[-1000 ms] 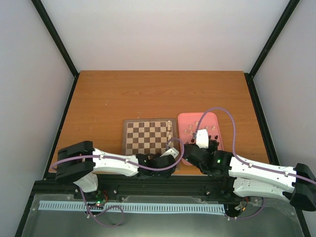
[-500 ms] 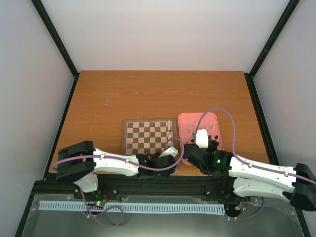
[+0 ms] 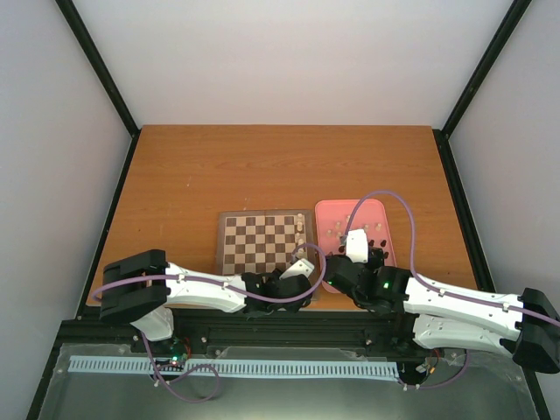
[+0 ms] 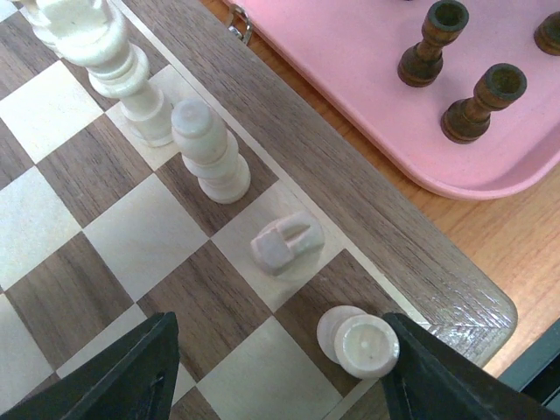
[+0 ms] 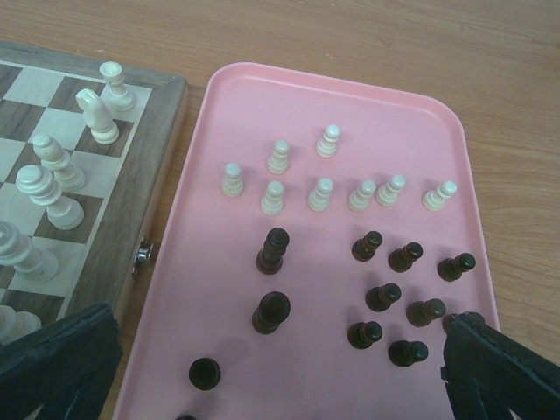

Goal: Set up the chess pieces on the board
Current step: Adjust the chess piece on the chessboard.

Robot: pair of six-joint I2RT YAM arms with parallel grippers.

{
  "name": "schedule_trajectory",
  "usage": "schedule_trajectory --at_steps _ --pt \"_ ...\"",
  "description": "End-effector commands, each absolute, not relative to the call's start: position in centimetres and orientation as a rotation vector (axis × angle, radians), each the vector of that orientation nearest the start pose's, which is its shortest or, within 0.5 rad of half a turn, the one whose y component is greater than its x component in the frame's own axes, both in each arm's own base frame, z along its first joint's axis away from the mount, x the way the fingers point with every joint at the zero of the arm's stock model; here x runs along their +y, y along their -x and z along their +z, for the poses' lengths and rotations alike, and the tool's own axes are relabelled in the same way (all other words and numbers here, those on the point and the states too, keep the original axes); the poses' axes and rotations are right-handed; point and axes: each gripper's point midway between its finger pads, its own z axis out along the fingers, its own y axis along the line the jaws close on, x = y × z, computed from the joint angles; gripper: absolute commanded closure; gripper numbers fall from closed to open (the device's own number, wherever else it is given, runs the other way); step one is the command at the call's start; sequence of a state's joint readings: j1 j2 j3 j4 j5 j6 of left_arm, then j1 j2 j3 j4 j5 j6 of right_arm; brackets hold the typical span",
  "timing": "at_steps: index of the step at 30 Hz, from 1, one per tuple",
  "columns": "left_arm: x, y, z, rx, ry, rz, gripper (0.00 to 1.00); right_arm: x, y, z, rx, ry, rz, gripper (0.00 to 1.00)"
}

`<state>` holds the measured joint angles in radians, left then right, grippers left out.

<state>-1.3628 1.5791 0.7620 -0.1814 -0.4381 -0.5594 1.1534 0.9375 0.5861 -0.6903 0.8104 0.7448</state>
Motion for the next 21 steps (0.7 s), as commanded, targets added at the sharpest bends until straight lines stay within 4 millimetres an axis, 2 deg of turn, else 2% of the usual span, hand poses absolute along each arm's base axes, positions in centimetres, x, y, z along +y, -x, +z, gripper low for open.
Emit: schedule_trajectory --at_steps 1,10,21 --pt "-34.2 -14.7 5.5 2.301 -0.777 -0.278 0.35 14.4 -20.3 13.7 2.176 0.167 -0.058 0.0" --pt "-33.9 -14.7 5.6 2.3 -0.776 -0.28 0.35 14.4 -20.3 13.6 2.178 0.167 -0.059 0.0" --pt "-34.6 -12.6 6.3 2.319 -0.884 -0.416 0.29 14.2 -20.3 13.8 2.173 0.163 -0.068 0.0"
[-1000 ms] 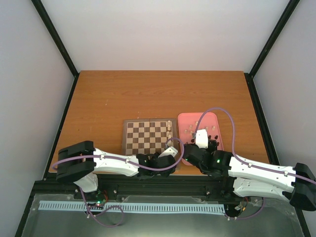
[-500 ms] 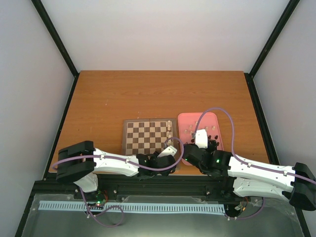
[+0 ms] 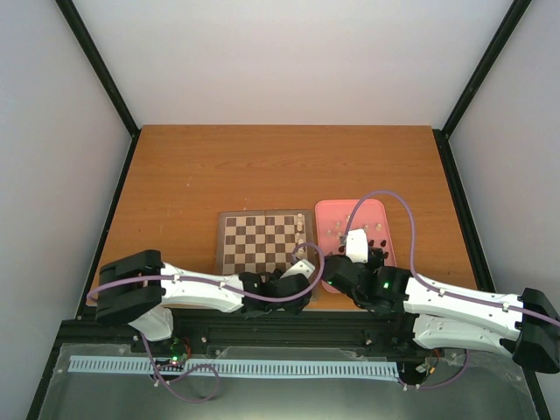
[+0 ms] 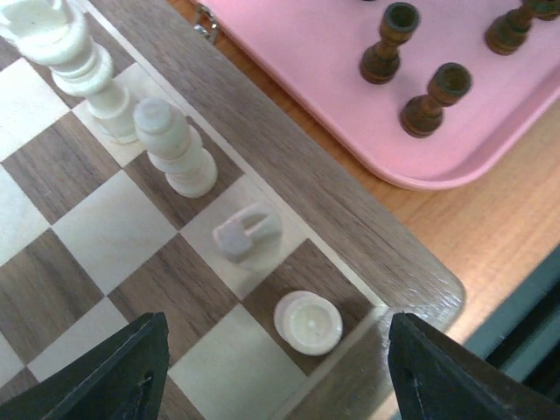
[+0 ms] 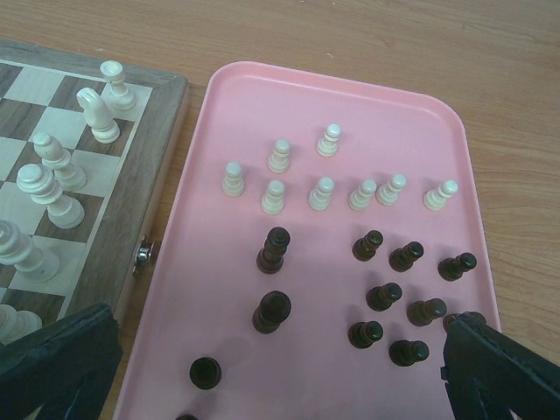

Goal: Set up the chess pieces on the board
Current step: Adjust the chess piece on the chessboard.

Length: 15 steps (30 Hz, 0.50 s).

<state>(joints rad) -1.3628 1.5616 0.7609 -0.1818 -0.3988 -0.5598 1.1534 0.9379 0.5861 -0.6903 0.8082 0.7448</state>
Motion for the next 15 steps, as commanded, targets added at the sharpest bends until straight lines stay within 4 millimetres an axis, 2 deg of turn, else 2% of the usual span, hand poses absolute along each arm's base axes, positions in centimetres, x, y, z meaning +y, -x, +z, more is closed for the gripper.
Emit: schedule_trajectory --at_steps 1,6,11,15 --pt "-34.5 -12.5 6.6 2.318 -0.885 -0.429 0.29 14.2 -20.3 13.9 2.171 0.162 -0.07 0.0" --pt "-33.0 -12.7 9.4 2.284 -0.843 -0.445 0.28 14.4 -20.4 14.7 2.161 0.149 -0.045 0.0" --pt "-31.0 -14.3 14.6 2.188 -0.748 -0.401 0.24 14.3 -20.6 16.2 2.149 0.132 -0.054 0.0" --pt "-31.1 -15.7 19.2 2.076 -0.711 -0.37 0.22 14.7 -21.2 17.6 2.138 0.11 -0.041 0.0"
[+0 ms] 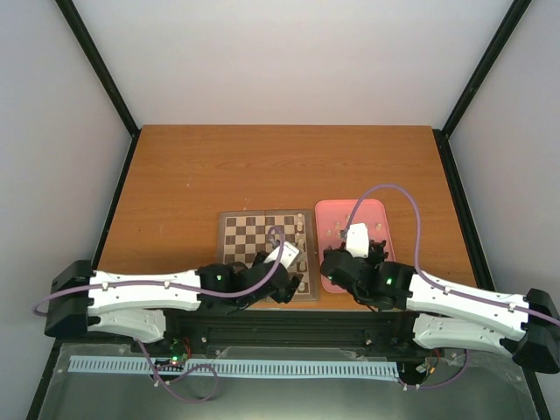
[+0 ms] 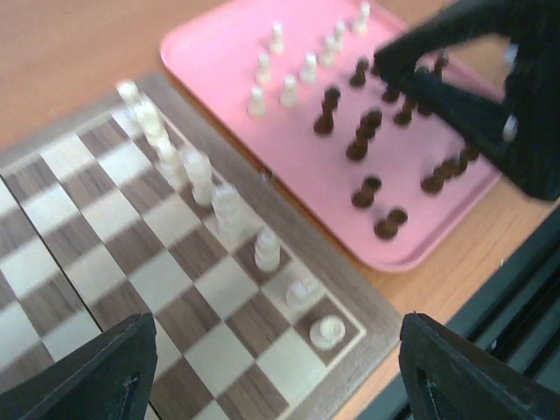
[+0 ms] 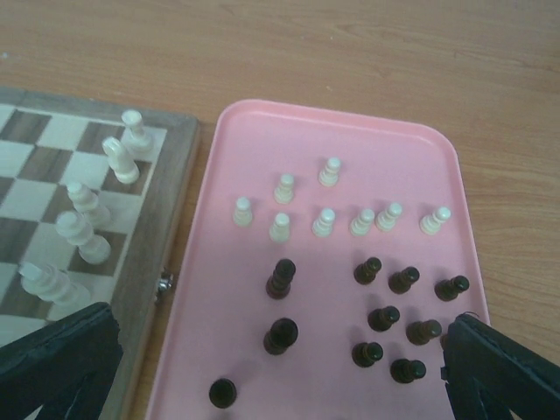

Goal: Set up the chess pieces on the board
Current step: Adjust the chess piece on the chessboard, then pick up the chess piece from the storage box.

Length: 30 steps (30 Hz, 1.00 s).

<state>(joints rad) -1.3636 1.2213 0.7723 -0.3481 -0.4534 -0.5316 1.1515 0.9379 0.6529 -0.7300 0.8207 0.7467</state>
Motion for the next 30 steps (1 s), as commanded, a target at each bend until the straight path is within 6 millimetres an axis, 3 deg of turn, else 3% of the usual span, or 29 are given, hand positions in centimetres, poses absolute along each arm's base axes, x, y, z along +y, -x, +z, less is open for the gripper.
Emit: schedule_trajectory --at_steps 1,3,6,11,14,17,21,24,26,28,30 --pt "-31.4 -16.2 20.2 2.055 -0.707 -0.361 0.22 15.0 -21.5 17.9 2.14 0.109 -0.034 0.0" --pt "-31.6 -17.8 22.6 2.013 -0.648 -0.32 0.21 15.7 -22.2 18.3 2.144 0.113 -0.023 0.0" --pt "-31.1 -22.0 24.6 1.991 -0.549 -0.301 0.2 16.4 -23.8 18.4 2.176 0.124 -0.034 0.0" --pt "-28.7 -29.0 27.8 1.958 -0.38 -0.336 0.2 15.5 -27.4 18.7 2.214 0.068 -0.051 0.0" --pt "-25.8 -33.3 29.5 1.953 -0.29 -0.315 0.19 14.2 -29.6 18.9 2.226 0.013 -0.049 0.0" --pt "-22.2 -38.1 29.7 1.984 -0.197 -0.268 0.19 12.2 -32.5 19.1 2.241 -0.061 -0.066 0.01" --pt "-18.6 -42.6 28.3 2.05 -0.128 -0.26 0.19 11.8 -36.4 18.8 2.283 -0.066 -0.041 0.07" --pt "-16.0 -44.9 27.2 2.086 -0.086 -0.205 0.19 11.8 -39.1 17.5 2.344 -0.037 -0.087 0.16" --pt "-14.7 -46.1 27.1 2.1 -0.073 -0.188 0.19 12.1 -40.4 15.7 2.4 -0.002 -0.106 0.28" --pt "-13.9 -46.9 27.5 2.092 -0.075 -0.184 0.19 12.4 -40.9 13.7 2.456 0.026 -0.112 0.38" --pt "-13.8 -47.6 27.5 2.087 -0.09 -0.207 0.19 12.3 -41.0 12.0 2.5 0.041 -0.126 0.39"
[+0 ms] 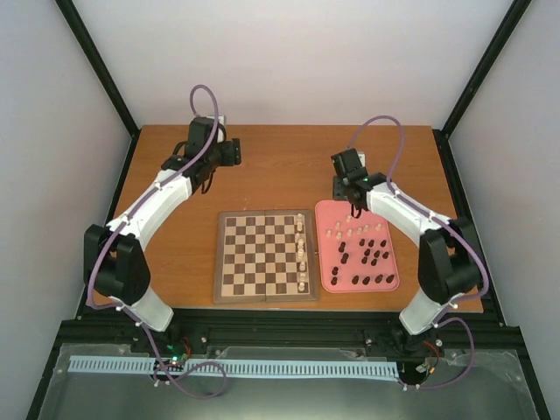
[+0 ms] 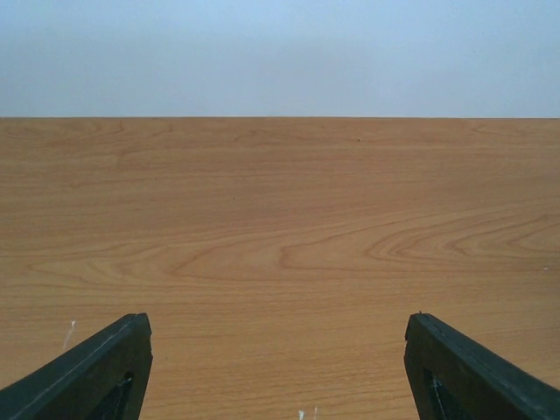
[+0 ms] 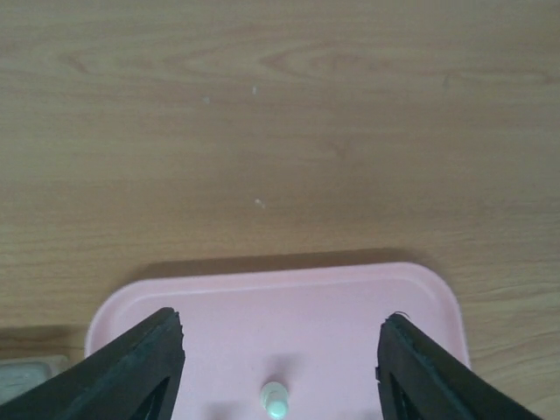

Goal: Set up the chess pieces on the board
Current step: Pick up the chess piece from the storage box.

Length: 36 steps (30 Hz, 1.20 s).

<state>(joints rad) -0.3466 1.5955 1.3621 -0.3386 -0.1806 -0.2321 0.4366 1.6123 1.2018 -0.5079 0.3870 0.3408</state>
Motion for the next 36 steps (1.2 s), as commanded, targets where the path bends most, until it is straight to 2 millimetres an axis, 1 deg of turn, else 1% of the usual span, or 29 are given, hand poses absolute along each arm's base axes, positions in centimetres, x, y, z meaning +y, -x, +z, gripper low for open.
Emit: schedule_trajectory --at_steps 1,3,7,9,11,13,15,17,20,25,36 --pt "-14.0 -47.8 27.4 2.09 -0.111 -0.223 0.19 12.0 -40.8 11.3 2.52 0.037 -0.131 0.41" --pt "-14.5 -48.4 26.6 2.109 -0.143 -0.234 0.19 11.7 -40.4 10.1 2.549 0.033 -0.114 0.44" --pt "-14.8 -49.3 23.5 2.178 -0.149 -0.238 0.18 11.1 -39.2 8.0 2.603 0.04 -0.111 0.53" --pt "-15.1 -49.6 22.6 2.199 -0.155 -0.255 0.19 11.0 -38.7 7.4 2.621 0.046 -0.102 0.57" --pt "-15.2 -49.7 22.1 2.209 -0.153 -0.26 0.18 11.0 -38.5 7.1 2.625 0.058 -0.082 0.57" --pt "-15.2 -49.6 22.1 2.207 -0.15 -0.259 0.18 11.0 -38.3 6.7 2.639 0.059 -0.055 0.6" --pt "-15.2 -49.5 22.3 2.204 -0.148 -0.257 0.18 11.3 -38.2 6.2 2.65 0.064 -0.014 0.6" --pt "-15.1 -49.5 22.4 2.202 -0.147 -0.261 0.18 11.7 -38.3 5.5 2.666 0.07 0.017 0.63" --pt "-15.2 -49.5 22.3 2.204 -0.147 -0.264 0.18 11.9 -38.6 4.8 2.682 0.071 0.019 0.67" --pt "-15.1 -49.7 22.0 2.208 -0.143 -0.256 0.18 11.7 -38.5 4.0 2.704 0.068 0.009 0.69" --pt "-15.1 -49.9 21.6 2.218 -0.137 -0.25 0.18 11.0 -38.3 3.9 2.714 0.043 -0.019 0.75"
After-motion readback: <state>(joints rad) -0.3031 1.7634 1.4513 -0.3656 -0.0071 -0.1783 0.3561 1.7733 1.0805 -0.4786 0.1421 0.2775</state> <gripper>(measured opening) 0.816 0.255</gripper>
